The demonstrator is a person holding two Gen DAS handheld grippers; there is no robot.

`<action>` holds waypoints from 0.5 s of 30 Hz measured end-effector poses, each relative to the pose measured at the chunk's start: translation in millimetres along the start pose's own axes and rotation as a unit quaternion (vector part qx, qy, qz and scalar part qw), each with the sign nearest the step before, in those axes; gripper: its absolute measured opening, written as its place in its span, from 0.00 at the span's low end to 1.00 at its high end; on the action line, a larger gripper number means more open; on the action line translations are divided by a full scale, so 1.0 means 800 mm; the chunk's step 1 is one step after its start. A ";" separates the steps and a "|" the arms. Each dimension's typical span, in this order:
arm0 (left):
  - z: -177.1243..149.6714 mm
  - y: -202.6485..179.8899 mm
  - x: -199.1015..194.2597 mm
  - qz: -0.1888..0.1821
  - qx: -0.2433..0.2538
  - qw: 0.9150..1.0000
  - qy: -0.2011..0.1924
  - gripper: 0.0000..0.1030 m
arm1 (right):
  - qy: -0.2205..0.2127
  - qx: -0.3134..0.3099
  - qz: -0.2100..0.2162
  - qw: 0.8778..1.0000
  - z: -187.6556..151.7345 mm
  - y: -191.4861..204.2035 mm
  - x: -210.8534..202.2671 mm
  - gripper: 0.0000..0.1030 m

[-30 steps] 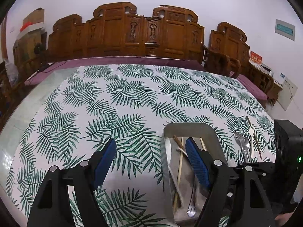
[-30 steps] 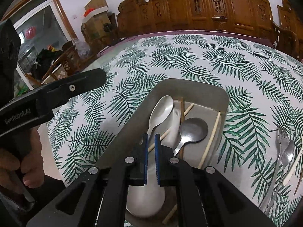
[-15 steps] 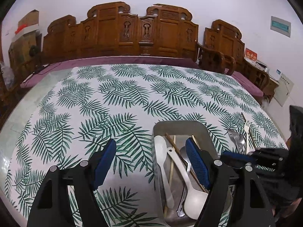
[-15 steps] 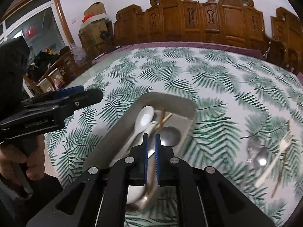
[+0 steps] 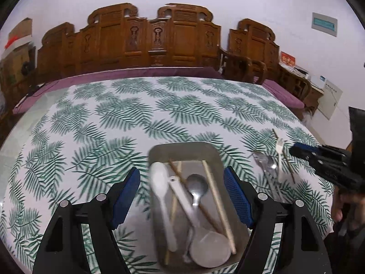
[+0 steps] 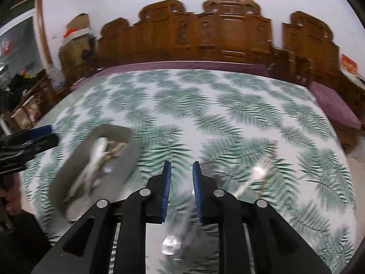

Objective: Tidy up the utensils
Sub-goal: 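Reach the right tool to the steel forks and grasp one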

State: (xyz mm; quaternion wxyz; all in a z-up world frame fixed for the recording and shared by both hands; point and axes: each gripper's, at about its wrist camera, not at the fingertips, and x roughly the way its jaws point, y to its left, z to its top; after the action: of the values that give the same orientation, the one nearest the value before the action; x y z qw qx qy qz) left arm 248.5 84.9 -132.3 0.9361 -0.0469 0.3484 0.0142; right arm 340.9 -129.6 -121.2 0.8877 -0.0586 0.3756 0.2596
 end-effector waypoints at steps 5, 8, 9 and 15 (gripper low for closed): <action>-0.002 -0.030 0.006 -0.021 0.013 1.000 0.003 0.70 | 0.012 0.028 -0.029 0.999 -0.011 -0.046 0.015 0.21; -0.005 -0.050 0.011 -0.033 0.024 0.999 0.008 0.70 | 0.024 0.037 -0.046 0.998 -0.018 -0.064 0.028 0.21; -0.006 -0.055 0.013 -0.035 0.028 0.999 0.010 0.70 | 0.026 0.040 -0.048 0.998 -0.020 -0.067 0.031 0.21; -0.011 -0.087 0.021 -0.049 0.049 0.997 0.017 0.70 | 0.050 0.071 -0.043 0.995 -0.030 -0.090 0.058 0.23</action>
State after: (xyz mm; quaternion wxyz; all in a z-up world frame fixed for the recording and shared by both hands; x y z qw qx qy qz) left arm 259.7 14.4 -144.7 0.9307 -0.0183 0.3618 -0.0498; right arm 389.0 -179.7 -177.3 0.8801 -0.0239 0.4340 0.1909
